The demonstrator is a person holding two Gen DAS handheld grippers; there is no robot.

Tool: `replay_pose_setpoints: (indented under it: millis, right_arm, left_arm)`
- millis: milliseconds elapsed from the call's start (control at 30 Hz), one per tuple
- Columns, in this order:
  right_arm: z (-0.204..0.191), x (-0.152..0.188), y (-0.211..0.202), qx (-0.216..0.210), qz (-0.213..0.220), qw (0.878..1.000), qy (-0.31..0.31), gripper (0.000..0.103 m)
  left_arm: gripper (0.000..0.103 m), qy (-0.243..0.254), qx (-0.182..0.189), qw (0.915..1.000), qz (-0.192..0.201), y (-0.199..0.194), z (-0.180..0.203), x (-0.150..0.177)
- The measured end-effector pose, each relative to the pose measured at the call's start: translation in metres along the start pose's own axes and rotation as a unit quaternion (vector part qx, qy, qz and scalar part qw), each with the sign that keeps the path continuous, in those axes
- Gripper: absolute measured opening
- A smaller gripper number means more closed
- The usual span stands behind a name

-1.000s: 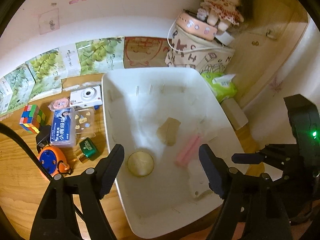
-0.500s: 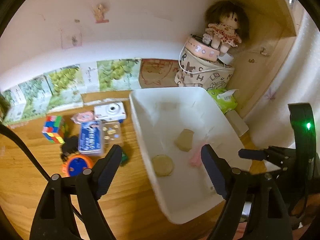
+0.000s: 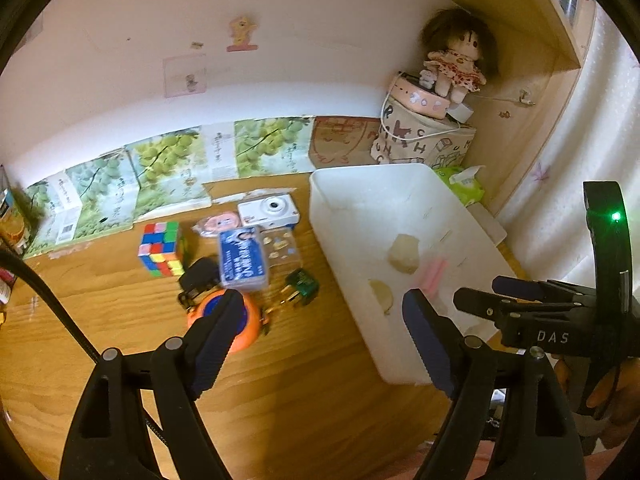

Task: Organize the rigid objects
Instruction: 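Withdraw both open tools from the bin back toward the desk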

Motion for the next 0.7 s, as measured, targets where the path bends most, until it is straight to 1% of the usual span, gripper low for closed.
replay_pose_setpoints:
  millis: [133, 367, 567, 700]
  right_arm:
    - [-0.016, 0.006, -0.002, -0.007, 0.016, 1.000, 0.018, 0.079]
    - [-0.047, 0.014, -0.005, -0.017, 0.052, 0.998, 0.025, 0.079]
    - [-0.076, 0.021, -0.004, -0.027, 0.096, 0.995, 0.009, 0.079]
    - [-0.096, 0.023, -0.001, -0.026, 0.124, 0.992, -0.019, 0.079]
  left_arm:
    - [0.084, 0.006, -0.001, 1.0000, -0.005, -0.009, -0.018, 0.006]
    - [0.084, 0.022, -0.007, 0.9995, -0.022, -0.014, -0.047, 0.013]
    - [0.084, 0.041, -0.011, 0.9984, -0.038, -0.010, -0.066, 0.017]
    - [0.084, 0.048, -0.004, 0.9976, -0.049, -0.004, -0.077, 0.020]
Point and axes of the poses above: each gripper's, at about its wrist camera, not at the fingertips, and y roughly the way its jaws point, z to its right, x to its underside, the point moved 3 cm from there along y, roughly the way its jaws point, and after that the axes turned 4 degrees about x, right-handed, at the moved point
